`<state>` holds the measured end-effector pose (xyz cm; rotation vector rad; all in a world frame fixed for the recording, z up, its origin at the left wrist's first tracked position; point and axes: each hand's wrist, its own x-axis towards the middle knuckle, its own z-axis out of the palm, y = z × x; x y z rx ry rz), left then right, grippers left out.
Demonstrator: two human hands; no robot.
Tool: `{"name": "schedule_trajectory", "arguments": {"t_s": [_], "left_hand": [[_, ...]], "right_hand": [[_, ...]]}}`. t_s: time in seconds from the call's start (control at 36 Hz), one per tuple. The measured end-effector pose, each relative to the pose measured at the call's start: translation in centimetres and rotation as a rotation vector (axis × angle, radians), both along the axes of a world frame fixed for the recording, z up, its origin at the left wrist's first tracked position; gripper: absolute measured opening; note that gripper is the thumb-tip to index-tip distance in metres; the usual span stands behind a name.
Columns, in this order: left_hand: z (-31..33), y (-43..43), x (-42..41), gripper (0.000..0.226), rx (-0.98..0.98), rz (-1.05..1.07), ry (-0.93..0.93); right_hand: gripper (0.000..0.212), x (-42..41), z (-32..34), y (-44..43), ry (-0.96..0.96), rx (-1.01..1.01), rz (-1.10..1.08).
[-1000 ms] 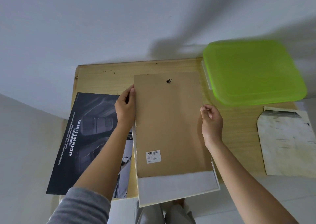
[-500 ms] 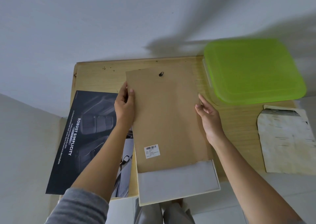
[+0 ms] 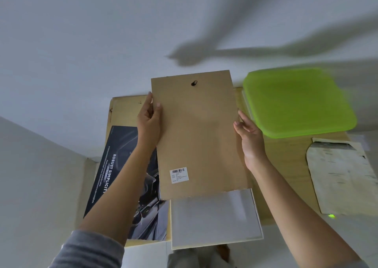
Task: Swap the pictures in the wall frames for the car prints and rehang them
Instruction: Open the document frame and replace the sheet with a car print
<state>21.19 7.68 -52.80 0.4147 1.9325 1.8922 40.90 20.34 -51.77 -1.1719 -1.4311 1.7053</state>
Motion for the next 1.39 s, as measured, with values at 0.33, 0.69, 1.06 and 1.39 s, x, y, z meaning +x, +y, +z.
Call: {"name": "schedule_trajectory", "arguments": {"t_s": [0.33,0.69,1.06,1.39], "left_hand": [[9.0,0.9,8.4,0.057,0.043,-0.159,0.083],[0.2,0.9,29.9,0.069,-0.208,-0.425,0.038],[-3.4,2.9,36.7,0.068,-0.635,-0.427,0.153],[-3.2,3.1,34.7,0.037,-0.690,-0.340,0.177]], "right_hand": [[0.043,7.1,10.1,2.7,0.063,0.181,-0.045],[0.041,28.6,4.1,2.6,-0.122,0.171,-0.138],[0.035,34.7,-3.0,3.2,-0.442,0.149,-0.123],[0.041,30.0,-3.3,4.1,-0.598,0.239,0.114]]}}
